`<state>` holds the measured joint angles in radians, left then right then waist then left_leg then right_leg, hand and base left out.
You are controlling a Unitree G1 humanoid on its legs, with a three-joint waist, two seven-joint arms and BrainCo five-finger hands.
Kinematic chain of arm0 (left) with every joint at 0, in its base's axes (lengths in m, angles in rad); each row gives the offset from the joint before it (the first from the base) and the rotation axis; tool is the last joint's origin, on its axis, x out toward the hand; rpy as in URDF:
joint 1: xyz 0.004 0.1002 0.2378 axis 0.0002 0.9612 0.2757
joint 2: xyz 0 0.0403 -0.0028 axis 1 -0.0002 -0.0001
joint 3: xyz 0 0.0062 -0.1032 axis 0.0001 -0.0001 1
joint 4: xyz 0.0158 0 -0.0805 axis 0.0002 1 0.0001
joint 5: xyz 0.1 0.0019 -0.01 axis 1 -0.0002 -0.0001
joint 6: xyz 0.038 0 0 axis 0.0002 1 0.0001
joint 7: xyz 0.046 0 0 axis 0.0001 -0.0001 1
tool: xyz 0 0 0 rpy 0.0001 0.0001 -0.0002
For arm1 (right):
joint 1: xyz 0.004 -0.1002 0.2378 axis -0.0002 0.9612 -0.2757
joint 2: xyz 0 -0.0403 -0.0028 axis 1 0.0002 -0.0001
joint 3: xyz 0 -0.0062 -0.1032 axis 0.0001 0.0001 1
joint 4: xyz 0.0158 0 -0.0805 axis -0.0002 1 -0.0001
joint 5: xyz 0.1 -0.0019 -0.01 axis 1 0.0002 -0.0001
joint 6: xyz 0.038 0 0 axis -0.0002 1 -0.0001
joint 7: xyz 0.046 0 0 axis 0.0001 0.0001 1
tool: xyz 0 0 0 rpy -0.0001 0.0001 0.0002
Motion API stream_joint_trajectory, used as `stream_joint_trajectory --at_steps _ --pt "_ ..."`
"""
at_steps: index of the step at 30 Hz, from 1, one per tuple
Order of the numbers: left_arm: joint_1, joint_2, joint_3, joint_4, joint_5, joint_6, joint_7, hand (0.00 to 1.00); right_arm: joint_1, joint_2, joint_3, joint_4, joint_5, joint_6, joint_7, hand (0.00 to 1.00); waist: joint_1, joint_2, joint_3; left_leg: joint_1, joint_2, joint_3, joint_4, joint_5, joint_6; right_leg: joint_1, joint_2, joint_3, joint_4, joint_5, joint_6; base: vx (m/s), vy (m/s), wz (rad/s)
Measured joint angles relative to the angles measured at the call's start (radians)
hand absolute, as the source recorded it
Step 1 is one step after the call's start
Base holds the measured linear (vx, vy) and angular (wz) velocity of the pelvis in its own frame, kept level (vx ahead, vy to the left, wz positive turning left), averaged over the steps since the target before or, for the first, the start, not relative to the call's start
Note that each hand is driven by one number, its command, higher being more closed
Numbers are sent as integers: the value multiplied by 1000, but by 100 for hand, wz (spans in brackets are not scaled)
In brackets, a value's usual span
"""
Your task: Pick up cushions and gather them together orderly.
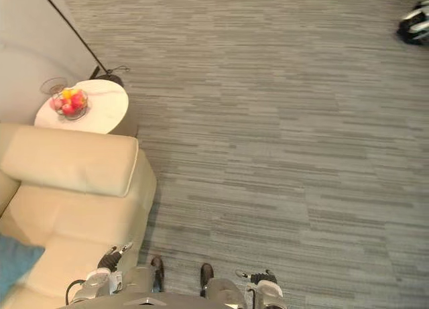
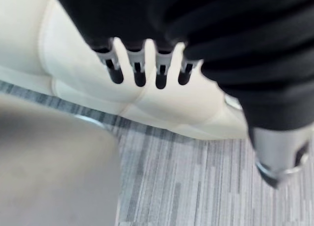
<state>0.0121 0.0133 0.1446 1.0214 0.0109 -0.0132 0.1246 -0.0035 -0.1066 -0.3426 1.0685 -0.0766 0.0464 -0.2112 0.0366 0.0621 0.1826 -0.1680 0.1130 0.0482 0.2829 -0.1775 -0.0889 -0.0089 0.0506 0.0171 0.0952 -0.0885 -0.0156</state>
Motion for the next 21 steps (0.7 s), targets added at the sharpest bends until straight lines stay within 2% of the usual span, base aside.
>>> stream_joint_trajectory --at_steps 1,4,5,9,10,11,12,13,14,15,16,17,18,21 --pt "1 0 0 5 0 0 0 0 6 0 -12 0 0 0 -4 0 2 13 -8 17 -3 8 -8 58 12 7 -2 19 9 -13 20 239 306 -48" --pt "-2 11 2 8 1 0 -1 0 16 18 -26 -2 -1 -2 -11 0 1 -14 -12 30 -29 70 14 33 38 12 -47 40 31 -27 51 225 277 -41" --pt "-3 18 2 10 1 0 -1 0 18 24 -24 0 -2 -2 -10 0 9 -37 -22 48 -45 105 19 12 60 7 -66 63 44 -40 70 268 309 -50" --pt "-8 24 0 17 6 2 -1 0 -2 27 -20 -1 -5 -5 -8 0 15 -29 -17 102 -48 204 32 -51 77 -23 -80 86 122 -65 84 199 189 -85" --pt "-9 27 -8 20 14 3 -1 0 -28 33 -10 -1 -5 -6 -6 0 15 -20 -15 116 -40 267 32 -53 78 -90 -83 75 216 -68 84 132 106 -101" --pt "-9 30 -17 20 15 3 0 0 -37 35 -4 0 -5 -7 -6 0 15 -20 -14 116 -39 284 33 -53 78 -113 -85 65 247 -68 85 147 105 -114" --pt "-9 46 -40 20 15 3 0 0 -51 39 11 0 -5 -7 -6 0 12 -20 -14 119 -38 304 36 -53 80 -155 -94 12 297 -68 84 138 57 -98" --pt "-10 49 -66 21 18 4 0 0 -62 41 26 0 -7 -7 0 0 12 -17 -11 137 -34 312 41 -62 95 -180 -121 -123 332 -68 78 144 26 -94" --pt "-10 49 -70 21 21 4 1 0 -63 42 27 0 -7 -7 4 0 15 -14 -9 149 -32 314 38 -64 99 -179 -132 -176 332 -72 70 165 -24 -100" --pt "-15 52 -70 20 24 4 2 0 -68 44 36 0 -8 -7 10 0 19 -14 -8 177 -32 347 23 -65 100 -177 -163 -301 324 -82 44 189 -59 -114" --pt "-13 58 -71 22 30 5 2 0 -85 44 67 0 -9 -7 12 0 18 -19 -1 211 -33 407 6 -66 99 -179 -207 -492 280 -57 11 183 -69 -116" --pt "-8 62 -70 22 32 5 3 0 -90 47 67 0 -9 -8 13 0 19 -23 1 219 -35 422 6 -67 97 -182 -218 -549 261 -34 1 142 -77 -116" --pt "-11 65 -69 22 32 5 3 0 -96 47 67 1 -9 -9 12 0 14 -17 3 227 -31 432 5 -71 90 -181 -222 -630 257 -24 -22 95 -85 -73" --pt "-25 45 -81 21 32 5 3 0 -95 32 64 7 -9 -8 11 0 0 1 4 247 -29 422 -26 -70 85 -181 -192 -620 242 -22 -38 163 -136 -62"
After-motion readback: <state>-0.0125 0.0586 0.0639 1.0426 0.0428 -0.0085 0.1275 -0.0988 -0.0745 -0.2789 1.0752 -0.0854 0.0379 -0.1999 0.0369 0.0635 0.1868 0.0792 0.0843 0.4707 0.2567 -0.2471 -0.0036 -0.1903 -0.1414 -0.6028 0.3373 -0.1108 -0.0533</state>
